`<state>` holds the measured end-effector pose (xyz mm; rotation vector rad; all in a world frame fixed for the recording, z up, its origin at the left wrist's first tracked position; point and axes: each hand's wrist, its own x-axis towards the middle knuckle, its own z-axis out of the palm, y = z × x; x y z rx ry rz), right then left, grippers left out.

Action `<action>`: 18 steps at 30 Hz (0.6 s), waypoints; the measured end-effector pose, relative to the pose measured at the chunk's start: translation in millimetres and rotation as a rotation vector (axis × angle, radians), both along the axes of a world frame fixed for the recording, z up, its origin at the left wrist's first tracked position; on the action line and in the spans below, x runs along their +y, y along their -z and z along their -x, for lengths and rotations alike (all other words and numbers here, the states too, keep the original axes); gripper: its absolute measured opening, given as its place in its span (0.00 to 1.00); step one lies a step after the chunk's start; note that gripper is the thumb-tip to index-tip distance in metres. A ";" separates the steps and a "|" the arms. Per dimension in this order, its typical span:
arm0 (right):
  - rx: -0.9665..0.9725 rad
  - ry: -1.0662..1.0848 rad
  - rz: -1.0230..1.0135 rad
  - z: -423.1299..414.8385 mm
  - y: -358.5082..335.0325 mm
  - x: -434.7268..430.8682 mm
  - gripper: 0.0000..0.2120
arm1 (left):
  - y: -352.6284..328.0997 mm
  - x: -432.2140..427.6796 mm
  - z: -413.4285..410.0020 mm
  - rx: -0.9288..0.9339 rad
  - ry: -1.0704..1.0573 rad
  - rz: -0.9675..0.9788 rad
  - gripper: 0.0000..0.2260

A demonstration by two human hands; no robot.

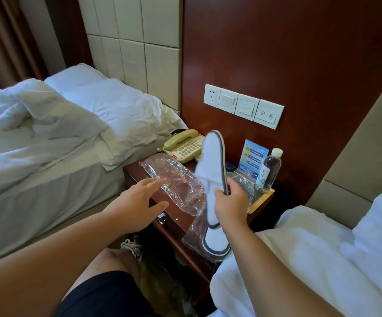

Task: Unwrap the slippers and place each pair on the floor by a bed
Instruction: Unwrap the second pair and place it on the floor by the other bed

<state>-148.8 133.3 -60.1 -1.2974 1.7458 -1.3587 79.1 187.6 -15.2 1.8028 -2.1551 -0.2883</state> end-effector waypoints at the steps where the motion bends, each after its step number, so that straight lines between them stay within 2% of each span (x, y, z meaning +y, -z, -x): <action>1: -0.049 -0.038 0.007 -5.3 -6.0 1.1 0.15 | -5.0 -0.1 2.0 0.042 0.021 0.002 0.24; 3: -0.113 -0.089 0.027 -17.0 -16.9 5.0 0.07 | -15.6 0.8 7.2 0.073 0.051 0.007 0.18; 5: -0.128 -0.132 0.039 -29.7 -25.1 9.4 0.06 | -24.1 1.2 12.1 0.092 0.047 -0.008 0.17; 11: -0.225 -0.218 0.074 -58.9 -43.6 21.4 0.07 | -42.2 0.6 21.4 0.146 -0.025 -0.085 0.25; 14: -0.225 -0.275 0.121 -68.6 -48.4 30.2 0.07 | -49.7 2.0 23.7 0.359 -0.120 -0.070 0.26; 18: -0.226 -0.207 0.144 -80.2 -56.9 34.9 0.12 | -56.7 2.5 23.8 0.527 -0.291 0.013 0.18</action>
